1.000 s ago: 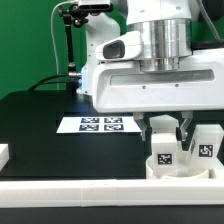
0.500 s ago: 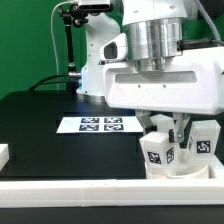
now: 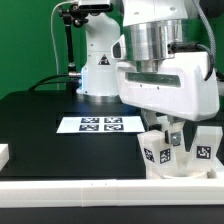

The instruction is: Assemble stool

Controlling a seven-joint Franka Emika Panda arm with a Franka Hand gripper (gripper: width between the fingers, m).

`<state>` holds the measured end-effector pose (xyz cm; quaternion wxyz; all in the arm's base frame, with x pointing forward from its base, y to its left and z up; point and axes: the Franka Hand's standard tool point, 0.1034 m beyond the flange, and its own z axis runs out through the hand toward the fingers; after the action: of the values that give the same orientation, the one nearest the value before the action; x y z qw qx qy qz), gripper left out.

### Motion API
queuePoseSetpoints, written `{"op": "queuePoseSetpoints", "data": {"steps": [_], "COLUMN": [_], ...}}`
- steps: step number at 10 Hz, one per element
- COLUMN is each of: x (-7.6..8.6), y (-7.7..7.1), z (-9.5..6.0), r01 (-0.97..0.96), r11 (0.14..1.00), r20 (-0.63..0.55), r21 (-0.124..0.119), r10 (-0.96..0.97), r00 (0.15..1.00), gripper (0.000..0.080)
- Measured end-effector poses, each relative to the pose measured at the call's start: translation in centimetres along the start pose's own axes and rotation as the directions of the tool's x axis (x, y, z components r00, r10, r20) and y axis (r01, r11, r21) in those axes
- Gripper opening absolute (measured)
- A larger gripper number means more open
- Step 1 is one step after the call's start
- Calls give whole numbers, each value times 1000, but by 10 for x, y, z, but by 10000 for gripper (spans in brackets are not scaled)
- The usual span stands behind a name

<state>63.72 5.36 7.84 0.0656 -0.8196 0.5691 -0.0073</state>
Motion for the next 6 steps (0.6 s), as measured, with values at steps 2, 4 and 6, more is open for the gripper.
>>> {"op": "queuePoseSetpoints", "data": {"steps": [2, 4, 6], "x": [0, 10, 23], "y": [1, 1, 0], "z": [0, -8, -43], "r01": [-83, 20, 100], "r11": [997, 1000, 995], "r20": [1, 7, 20], "r21": [-2, 9, 30], "r10": [83, -20, -100], "r00": [997, 1000, 995], "gripper": [346, 620, 645]}}
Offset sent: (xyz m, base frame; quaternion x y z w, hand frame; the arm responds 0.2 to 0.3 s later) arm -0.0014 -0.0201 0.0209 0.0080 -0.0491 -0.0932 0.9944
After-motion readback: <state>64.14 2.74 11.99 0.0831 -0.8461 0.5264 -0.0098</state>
